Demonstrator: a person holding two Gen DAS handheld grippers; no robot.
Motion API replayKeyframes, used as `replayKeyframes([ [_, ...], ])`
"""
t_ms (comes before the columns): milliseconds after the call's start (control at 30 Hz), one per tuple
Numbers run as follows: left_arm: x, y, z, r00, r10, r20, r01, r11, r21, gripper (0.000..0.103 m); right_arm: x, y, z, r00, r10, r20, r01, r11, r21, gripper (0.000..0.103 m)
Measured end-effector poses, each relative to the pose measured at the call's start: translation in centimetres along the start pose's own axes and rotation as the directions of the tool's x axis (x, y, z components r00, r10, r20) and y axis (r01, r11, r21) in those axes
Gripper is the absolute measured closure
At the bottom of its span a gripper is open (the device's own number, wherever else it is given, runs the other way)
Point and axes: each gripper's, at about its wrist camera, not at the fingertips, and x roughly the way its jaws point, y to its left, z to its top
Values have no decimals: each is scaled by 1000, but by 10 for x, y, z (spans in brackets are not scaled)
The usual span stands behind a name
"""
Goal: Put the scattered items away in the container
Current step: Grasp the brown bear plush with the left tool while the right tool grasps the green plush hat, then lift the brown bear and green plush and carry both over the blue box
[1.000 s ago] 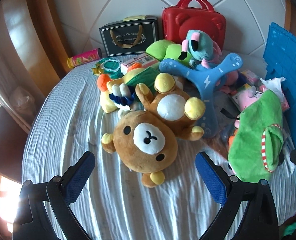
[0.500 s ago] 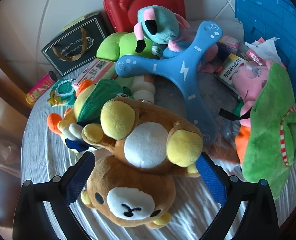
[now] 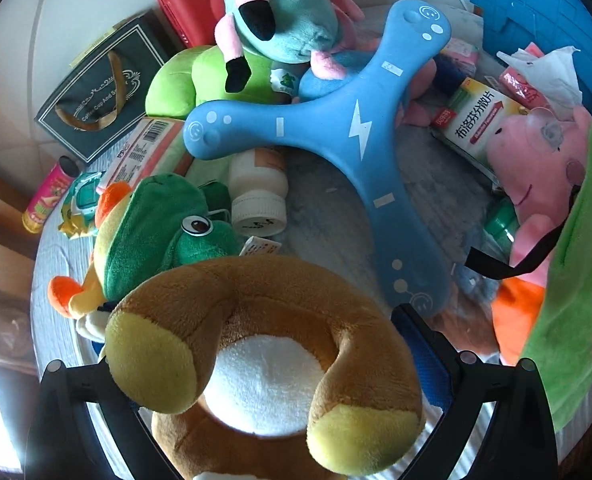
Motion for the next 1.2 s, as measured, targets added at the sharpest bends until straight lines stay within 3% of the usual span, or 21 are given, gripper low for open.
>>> replayKeyframes([
  [100, 7, -1, 4, 1000, -2, -9, 2, 1000, 6, 2, 9, 0, 2, 1000, -6, -10, 6, 1000, 9, 0],
  [233, 9, -1, 9, 1000, -3, -1, 3, 1000, 2, 16, 20, -5, 7, 1000, -17, -12, 17, 1000, 26, 0],
  [400, -2, 7, 4, 999, -31, 27, 33, 998, -47, 22, 31, -5, 7, 999, 47, -19, -47, 999, 25, 0],
  [500, -17, 13, -3, 997, -49, 58, 54, 996, -74, 23, 26, 1, 3, 998, 70, -6, -70, 998, -5, 28],
  [733, -72, 22, -17, 977, -73, 202, 95, 990, -102, 23, -10, 10, -6, 994, 85, 68, -79, 994, -76, 63],
  [833, -99, 25, -20, 961, -80, 264, 112, 988, -106, 23, -27, 13, -9, 990, 91, 103, -81, 991, -104, 69],
  [1200, -164, 26, -41, 924, -74, 375, 137, 980, -143, 23, -91, 18, -6, 965, 133, 224, -84, 973, -215, 73],
])
